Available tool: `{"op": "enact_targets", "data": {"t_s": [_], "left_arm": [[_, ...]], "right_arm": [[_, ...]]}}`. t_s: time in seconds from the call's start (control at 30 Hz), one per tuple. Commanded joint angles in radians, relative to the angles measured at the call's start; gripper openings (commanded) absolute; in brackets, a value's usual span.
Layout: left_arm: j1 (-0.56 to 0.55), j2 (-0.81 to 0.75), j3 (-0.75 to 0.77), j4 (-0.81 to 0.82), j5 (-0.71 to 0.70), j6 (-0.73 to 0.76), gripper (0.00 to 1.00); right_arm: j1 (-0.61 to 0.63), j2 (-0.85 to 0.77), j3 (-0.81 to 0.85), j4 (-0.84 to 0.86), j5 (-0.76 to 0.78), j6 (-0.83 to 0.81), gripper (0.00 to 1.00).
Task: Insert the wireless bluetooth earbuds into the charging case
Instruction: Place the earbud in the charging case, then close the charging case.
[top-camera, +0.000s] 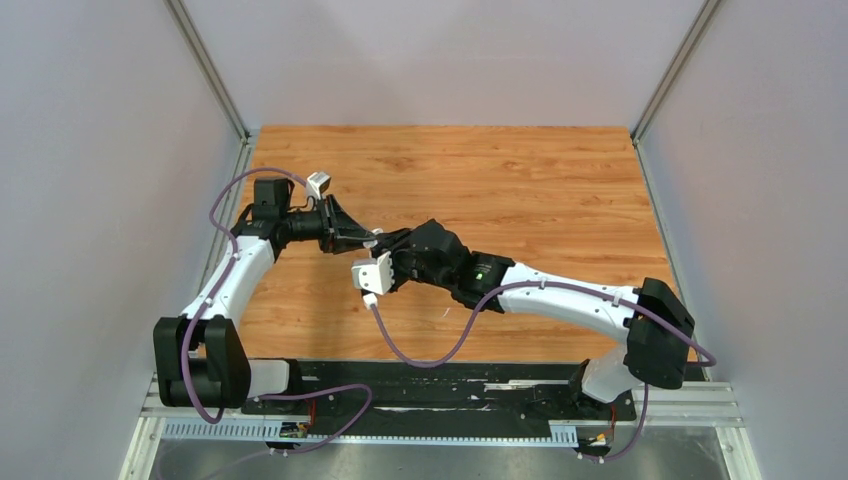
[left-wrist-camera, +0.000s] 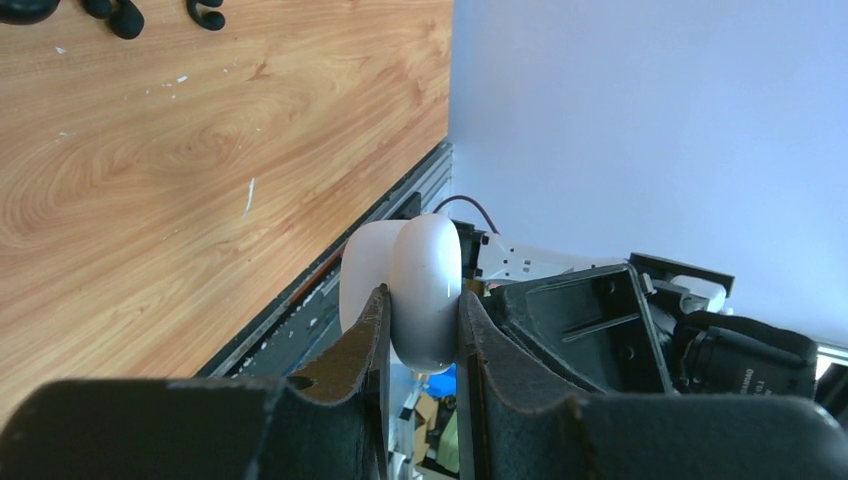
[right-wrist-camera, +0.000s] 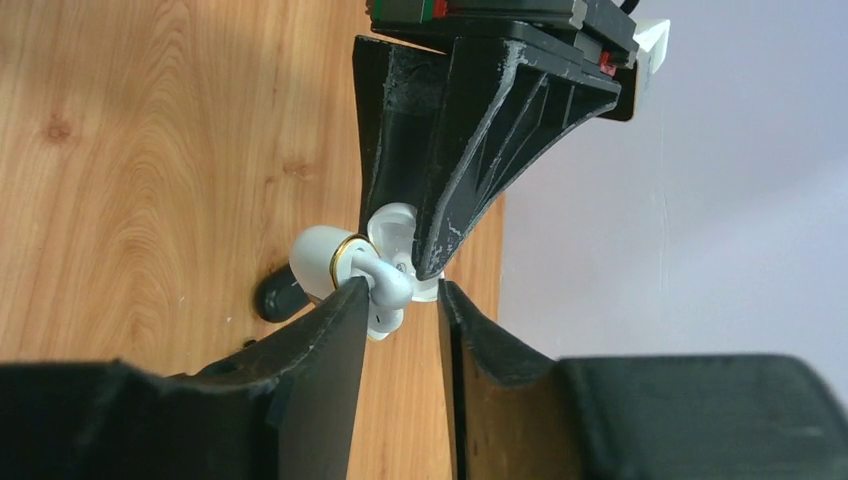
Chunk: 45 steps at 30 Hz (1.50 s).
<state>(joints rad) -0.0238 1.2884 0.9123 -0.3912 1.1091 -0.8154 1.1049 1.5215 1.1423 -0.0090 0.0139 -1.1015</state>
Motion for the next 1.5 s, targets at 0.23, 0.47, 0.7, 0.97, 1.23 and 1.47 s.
{"op": "enact_targets", "data": {"t_s": [0.23, 0.47, 0.7, 0.97, 1.23, 1.47], "left_arm": [[0.005, -0.023, 0.027, -0.003, 0.061, 0.052, 0.00], [0.005, -0.025, 0.051, -0.096, 0.053, 0.172, 0.00], [-0.023, 0.036, 0.207, -0.313, 0.108, 0.511, 0.00], [-0.055, 0.074, 0.366, -0.645, 0.265, 0.948, 0.00], [-0.057, 0.075, 0.409, -0.863, 0.331, 1.254, 0.00], [-0.056, 0.086, 0.414, -0.863, 0.333, 1.276, 0.00]], "right_arm": [[-0.012, -0.020, 0.072, -0.195, -0.114, 0.121, 0.43], [-0.061, -0.108, 0.123, -0.247, -0.159, 0.265, 0.47], [-0.201, -0.220, 0.108, -0.338, -0.405, 0.538, 0.77], [-0.350, -0.051, 0.223, -0.482, -0.812, 0.669, 0.70], [-0.348, 0.061, 0.314, -0.439, -1.015, 0.716, 0.68], [-0.346, 0.111, 0.333, -0.318, -1.057, 0.884, 0.57]]}}
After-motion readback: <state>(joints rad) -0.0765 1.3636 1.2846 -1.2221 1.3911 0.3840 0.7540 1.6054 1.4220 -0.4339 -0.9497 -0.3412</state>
